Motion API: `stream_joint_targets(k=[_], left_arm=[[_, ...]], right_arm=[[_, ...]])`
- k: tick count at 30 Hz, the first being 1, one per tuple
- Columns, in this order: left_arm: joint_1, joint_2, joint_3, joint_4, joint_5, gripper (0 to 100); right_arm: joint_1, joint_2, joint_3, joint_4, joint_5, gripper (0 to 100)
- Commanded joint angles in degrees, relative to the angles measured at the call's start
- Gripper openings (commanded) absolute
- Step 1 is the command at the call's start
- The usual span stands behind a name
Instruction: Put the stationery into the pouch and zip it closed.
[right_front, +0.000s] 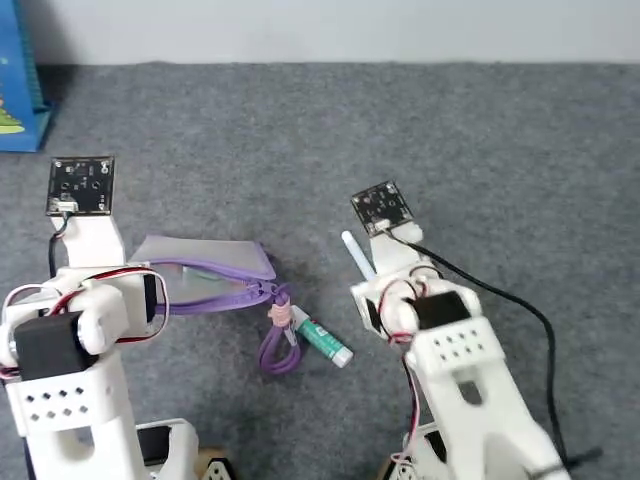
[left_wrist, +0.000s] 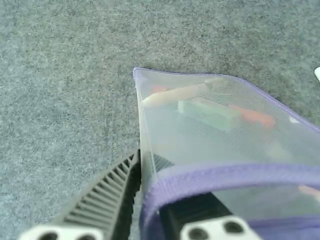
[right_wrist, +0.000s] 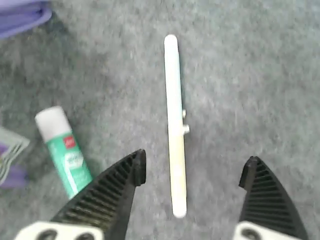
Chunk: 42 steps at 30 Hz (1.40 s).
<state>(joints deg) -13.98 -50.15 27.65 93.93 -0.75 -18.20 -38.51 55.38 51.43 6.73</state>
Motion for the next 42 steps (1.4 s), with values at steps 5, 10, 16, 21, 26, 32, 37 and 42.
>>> stream_joint_targets(k=[5, 10, 16, 21, 26, 32, 37, 42], left_arm=[[-0.1, 0.0, -0.5, -0.4, -0.4, 1], [-0.1, 0.0, -0.5, -0.4, -0.4, 1], [-0.1, 0.0, -0.5, -0.4, -0.4, 1], [-0.1, 0.0, -0.5, -0.4, -0.4, 1], [0.0, 0.0, -0.5, -0.8, -0.4, 1], [0.1, 0.0, -0.5, -1.2, -0.4, 1], [3.3, 0.0, -0.5, -1.2, -0.3, 1], [3.7, 0.0, -0.5, -1.2, -0.2, 1]], right_arm=[[-0.4, 23.3, -13.2, -6.2, 0.3, 30.2], [-0.5, 36.4, -23.1, -6.6, 0.3, 30.2], [-0.5, 48.4, -32.7, -6.6, 0.4, 29.7], [-0.6, 56.4, -37.2, -6.2, 0.6, 12.9], [-0.7, 54.2, -38.1, -1.5, 0.8, 2.7], [-0.7, 43.0, -36.6, 5.2, 3.9, 0.8], [-0.9, 24.9, -28.6, 5.2, 4.2, 0.8], [-4.3, 3.4, -20.8, 5.2, 4.0, 0.8]])
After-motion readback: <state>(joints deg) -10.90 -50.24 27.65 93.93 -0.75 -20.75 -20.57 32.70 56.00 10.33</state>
